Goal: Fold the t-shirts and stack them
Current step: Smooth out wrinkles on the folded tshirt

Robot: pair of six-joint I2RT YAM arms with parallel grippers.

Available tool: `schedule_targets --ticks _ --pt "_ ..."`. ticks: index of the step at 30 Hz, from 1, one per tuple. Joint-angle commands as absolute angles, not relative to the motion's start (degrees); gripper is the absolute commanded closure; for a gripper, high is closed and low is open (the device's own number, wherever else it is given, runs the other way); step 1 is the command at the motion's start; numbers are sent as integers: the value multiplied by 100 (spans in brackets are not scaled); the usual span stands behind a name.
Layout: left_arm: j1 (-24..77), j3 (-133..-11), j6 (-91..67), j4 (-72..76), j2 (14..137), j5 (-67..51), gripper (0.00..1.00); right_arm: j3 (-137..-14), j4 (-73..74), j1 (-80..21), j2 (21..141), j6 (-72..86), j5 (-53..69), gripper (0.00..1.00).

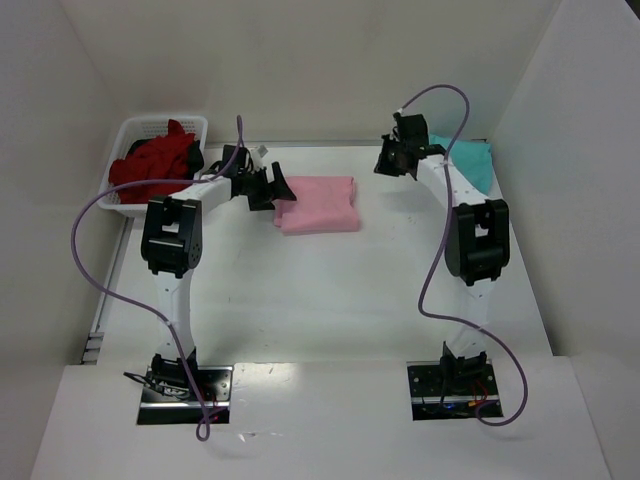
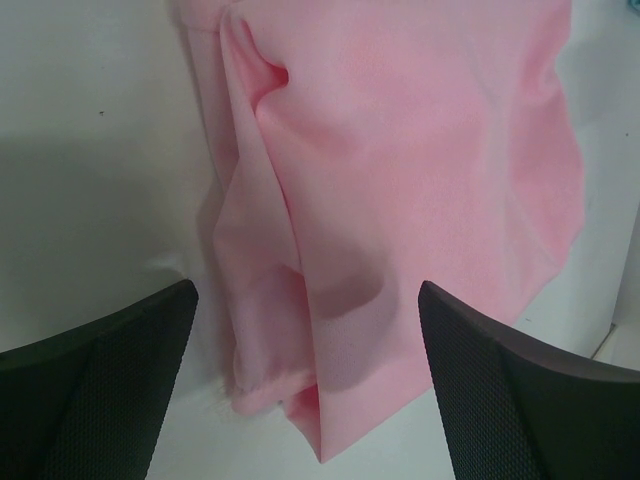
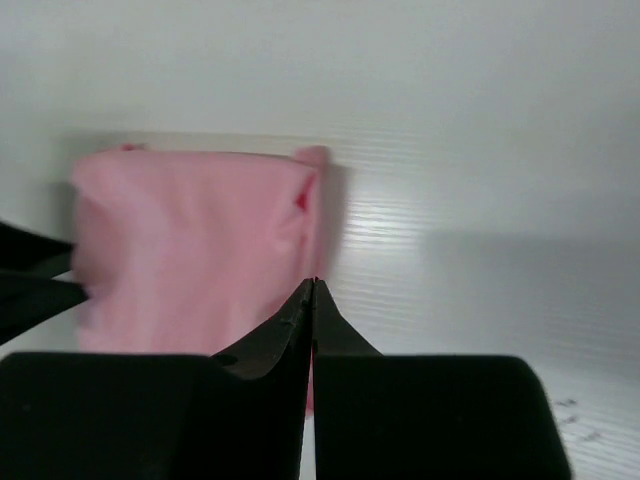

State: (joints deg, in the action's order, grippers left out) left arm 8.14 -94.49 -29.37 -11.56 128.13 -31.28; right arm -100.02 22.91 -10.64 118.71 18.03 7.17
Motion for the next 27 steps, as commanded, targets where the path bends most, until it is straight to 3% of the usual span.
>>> schedule_targets --ticks 1,10,27 --pt "800 -9598 -2716 -1160 12964 -3375 1 -10362 2145 -1394 11663 1890 1811 96" --pt "800 -9598 -2716 -1160 13016 -3375 1 -10125 2004 -2214 12238 1890 1907 96" --pt "800 -9598 -2663 -1233 13034 -3322 1 -9870 2004 -1541 12805 1723 1547 100"
